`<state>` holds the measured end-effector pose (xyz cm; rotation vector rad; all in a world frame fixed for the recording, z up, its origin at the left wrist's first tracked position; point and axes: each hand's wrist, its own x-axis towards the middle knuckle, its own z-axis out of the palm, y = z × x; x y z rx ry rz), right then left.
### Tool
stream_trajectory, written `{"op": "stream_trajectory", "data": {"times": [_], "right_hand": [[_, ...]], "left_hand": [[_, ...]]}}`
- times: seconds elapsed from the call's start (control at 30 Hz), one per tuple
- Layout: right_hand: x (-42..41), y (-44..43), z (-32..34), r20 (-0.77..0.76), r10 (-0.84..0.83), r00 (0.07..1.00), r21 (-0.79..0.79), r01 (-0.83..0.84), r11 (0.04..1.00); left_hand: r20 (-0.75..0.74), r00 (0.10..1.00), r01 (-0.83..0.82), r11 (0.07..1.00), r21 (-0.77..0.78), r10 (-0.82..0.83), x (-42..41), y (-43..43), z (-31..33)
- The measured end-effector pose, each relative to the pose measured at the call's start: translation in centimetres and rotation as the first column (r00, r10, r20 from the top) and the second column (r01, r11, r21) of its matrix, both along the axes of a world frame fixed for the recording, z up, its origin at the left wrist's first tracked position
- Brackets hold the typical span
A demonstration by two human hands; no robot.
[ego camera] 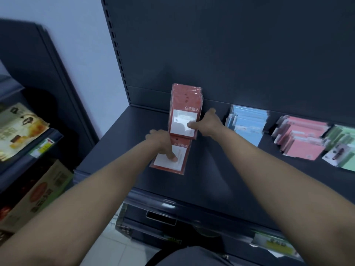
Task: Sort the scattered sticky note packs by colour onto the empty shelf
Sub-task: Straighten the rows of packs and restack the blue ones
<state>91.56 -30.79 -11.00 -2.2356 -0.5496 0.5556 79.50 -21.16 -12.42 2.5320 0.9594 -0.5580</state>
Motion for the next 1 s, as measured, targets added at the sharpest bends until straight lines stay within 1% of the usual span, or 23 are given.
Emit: {"op": "stream_trajectory", "data": {"times": [0.07, 0.27, 0.37, 0.43, 0.53, 0.6, 0.67, 0.73, 0.83, 0.93, 1.0], "right_hand": [[0.1, 0.2, 0.0, -0.015, -0.003, 1.0, 0.012, 0.003, 1.0], [0.8, 0.4, -0.6, -0.019, -0.023, 1.0, 0.017, 0.023, 1.0], [1.5, 0.9, -1.1, -0.069, -0.031, 0.997, 0.053, 0.035, 0.998], [1.8, 1.4, -1.2, -0.099, -0.029, 0.995, 0.067, 0.036, 0.997], [2.4, 2.3, -1.7, -0.121, -0.051, 0.991, 0.081, 0.061, 0.995], [2.6, 2.7, -1.8, -0.126, -0.075, 0.989, 0.089, 0.087, 0.992], [2.8, 2.9, -1.7, -0.13, -0.078, 0.988, 0.094, 0.091, 0.991], [3.0, 2.9, -1.6, -0.162, -0.056, 0.985, 0.105, 0.074, 0.992], [3.3, 2.5, -1.4, -0.286, -0.021, 0.958, 0.171, 0.072, 0.983], [3.1, 2.1, -0.7, -0.398, -0.006, 0.917, 0.268, 0.122, 0.956], [3.0, 1.6, -0.3, -0.453, 0.035, 0.891, 0.323, 0.128, 0.938]], "left_hand": [[-0.007, 1.0, -0.006, 1.0, -0.01, 0.006, 0.2, 0.1, -0.2], [0.023, 0.999, -0.032, 0.993, -0.112, 0.035, 0.3, 0.4, -0.1], [0.034, 0.997, -0.065, 0.987, -0.148, 0.071, 0.3, 0.6, -0.1], [0.035, 0.997, -0.056, 0.979, -0.194, 0.064, 0.2, 0.7, 0.0], [0.008, 0.998, -0.063, 0.954, -0.294, 0.069, -0.3, 1.5, 0.1], [-0.019, 0.996, -0.089, 0.95, -0.3, 0.087, -0.8, 2.5, 0.2], [-0.017, 0.995, -0.098, 0.944, -0.315, 0.098, -1.4, 3.6, 0.8], [0.038, 0.994, -0.078, 0.916, -0.393, 0.1, -1.9, 4.3, 1.6], [0.204, 0.968, -0.037, 0.883, -0.467, 0.148, -1.6, 5.0, 2.2], [0.362, 0.899, -0.043, 0.874, -0.485, 0.245, 0.0, 5.2, 2.0], [0.446, 0.847, -0.054, 0.882, -0.469, 0.289, 1.3, 5.5, 1.5]]}}
